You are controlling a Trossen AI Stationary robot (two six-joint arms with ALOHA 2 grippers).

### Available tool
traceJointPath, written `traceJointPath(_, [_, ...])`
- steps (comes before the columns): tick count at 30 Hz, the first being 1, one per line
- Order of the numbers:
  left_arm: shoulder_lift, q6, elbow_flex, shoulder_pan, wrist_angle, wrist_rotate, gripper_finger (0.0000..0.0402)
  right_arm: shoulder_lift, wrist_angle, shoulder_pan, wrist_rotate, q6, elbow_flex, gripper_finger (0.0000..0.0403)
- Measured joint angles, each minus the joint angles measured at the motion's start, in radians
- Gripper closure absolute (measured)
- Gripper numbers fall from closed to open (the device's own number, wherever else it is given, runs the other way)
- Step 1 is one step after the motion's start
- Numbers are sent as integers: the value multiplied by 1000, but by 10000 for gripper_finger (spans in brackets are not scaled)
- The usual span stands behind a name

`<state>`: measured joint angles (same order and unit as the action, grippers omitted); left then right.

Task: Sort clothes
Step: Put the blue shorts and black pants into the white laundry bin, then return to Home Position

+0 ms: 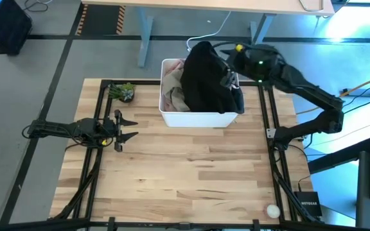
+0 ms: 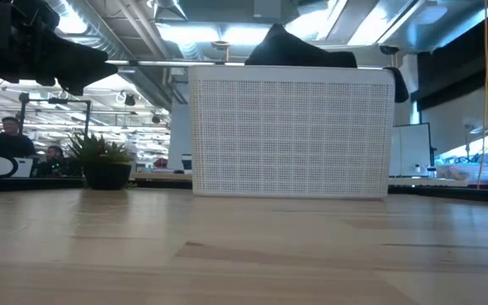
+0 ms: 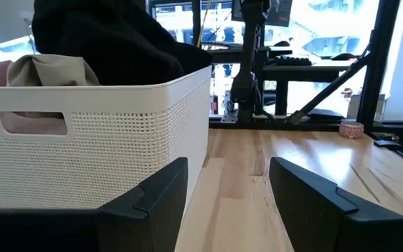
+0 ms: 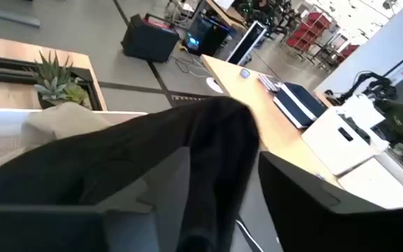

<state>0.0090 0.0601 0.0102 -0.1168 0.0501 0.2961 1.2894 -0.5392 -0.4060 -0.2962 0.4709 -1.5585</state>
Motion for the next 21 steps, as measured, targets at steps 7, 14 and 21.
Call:
traceJointPath(7, [0, 0, 0, 0, 0, 0, 204, -6, -322, 0, 71, -77, -242, 179])
traceJointPath(14, [0, 0, 0, 0, 0, 0, 204, -74, -559, 2, 290, -229, -350, 179])
traceJointPath(21, [0, 0, 0, 0, 0, -1, 204, -272, -418, 186, 312, -410, -133, 244])
